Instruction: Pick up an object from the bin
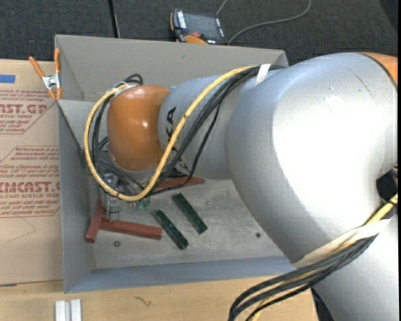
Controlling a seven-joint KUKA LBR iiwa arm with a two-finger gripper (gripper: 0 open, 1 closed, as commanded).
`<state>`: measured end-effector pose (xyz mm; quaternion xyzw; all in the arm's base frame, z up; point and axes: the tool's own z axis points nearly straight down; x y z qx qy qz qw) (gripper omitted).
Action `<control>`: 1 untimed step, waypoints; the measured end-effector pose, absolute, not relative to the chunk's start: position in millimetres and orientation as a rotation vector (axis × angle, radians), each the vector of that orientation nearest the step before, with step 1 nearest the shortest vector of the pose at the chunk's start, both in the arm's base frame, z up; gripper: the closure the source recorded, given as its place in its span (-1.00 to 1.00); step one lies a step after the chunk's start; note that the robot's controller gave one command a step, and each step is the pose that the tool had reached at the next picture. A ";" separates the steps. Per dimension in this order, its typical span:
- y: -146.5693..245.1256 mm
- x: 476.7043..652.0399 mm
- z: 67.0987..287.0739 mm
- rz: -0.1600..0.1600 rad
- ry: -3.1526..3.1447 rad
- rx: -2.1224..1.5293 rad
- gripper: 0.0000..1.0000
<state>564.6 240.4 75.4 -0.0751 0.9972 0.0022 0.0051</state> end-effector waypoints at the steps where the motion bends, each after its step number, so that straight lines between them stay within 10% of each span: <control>1: 210.6 512.1 127.9 0.002 3.132 -0.226 1.00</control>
Offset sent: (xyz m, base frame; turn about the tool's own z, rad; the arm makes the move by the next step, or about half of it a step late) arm -0.0518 -0.0303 0.0497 0.0070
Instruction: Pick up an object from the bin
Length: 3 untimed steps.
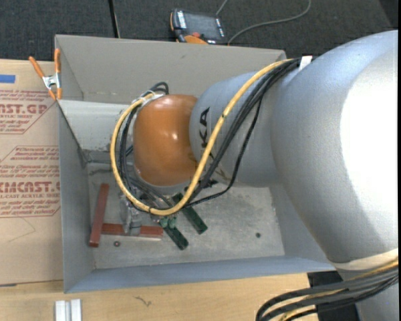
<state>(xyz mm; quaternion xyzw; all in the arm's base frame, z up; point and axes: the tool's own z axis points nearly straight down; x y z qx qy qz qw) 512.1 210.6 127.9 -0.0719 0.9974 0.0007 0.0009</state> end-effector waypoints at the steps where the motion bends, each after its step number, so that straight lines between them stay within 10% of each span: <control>1: 202.6 482.7 334.6 0.004 3.083 -0.543 1.00; 2: 246.1 489.9 185.8 0.001 3.113 -0.460 1.00; 3: 219.4 487.1 148.8 -0.002 3.142 -0.119 1.00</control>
Offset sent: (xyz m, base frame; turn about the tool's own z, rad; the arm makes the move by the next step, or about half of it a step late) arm -0.0304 -0.0091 0.2014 -0.2041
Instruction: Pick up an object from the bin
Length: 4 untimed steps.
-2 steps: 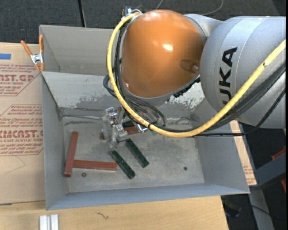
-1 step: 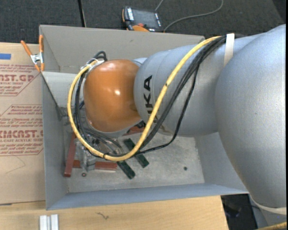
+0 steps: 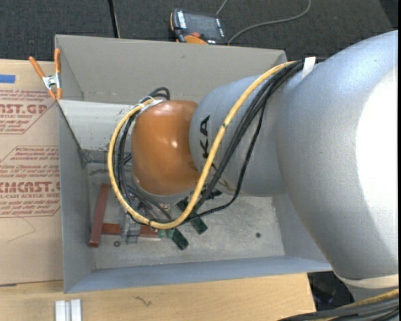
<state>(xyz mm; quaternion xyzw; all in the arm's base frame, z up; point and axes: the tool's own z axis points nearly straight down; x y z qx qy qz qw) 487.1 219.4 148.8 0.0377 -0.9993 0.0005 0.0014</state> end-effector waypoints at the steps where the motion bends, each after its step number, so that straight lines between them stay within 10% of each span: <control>1: 195.4 503.5 243.3 -0.005 -3.148 0.152 1.00; 2: 152.3 498.7 162.7 0.003 -3.123 0.281 1.00; 3: 128.2 501.9 168.9 0.000 -3.075 0.649 1.00; 4: 129.0 501.8 168.9 -0.002 -3.075 0.649 -1.00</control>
Offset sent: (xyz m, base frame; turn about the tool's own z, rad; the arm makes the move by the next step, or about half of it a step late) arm 0.0142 -0.0240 0.0896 -0.0222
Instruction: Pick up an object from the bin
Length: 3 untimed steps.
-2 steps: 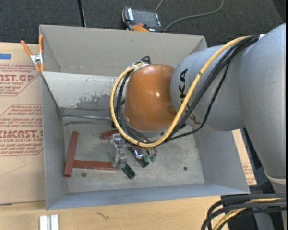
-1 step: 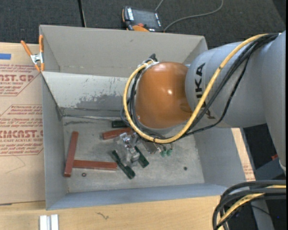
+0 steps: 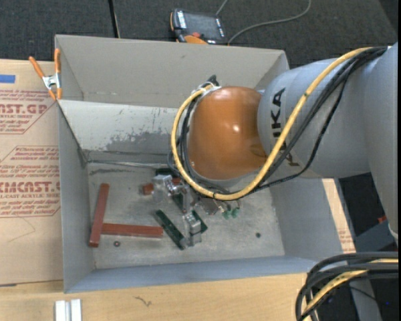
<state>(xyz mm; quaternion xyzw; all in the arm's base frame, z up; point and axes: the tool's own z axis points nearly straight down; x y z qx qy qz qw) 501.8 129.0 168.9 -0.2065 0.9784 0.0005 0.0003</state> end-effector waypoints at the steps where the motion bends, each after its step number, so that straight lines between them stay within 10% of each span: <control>1: 189.4 515.1 70.0 0.003 2.997 -0.953 -1.00; 2: 188.6 516.8 73.8 0.003 2.994 -0.947 1.00; 3: 217.9 507.8 195.9 0.003 2.992 -0.927 1.00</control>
Offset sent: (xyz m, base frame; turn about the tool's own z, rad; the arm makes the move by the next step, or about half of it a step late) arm 0.0149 0.0585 -0.0952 -0.1968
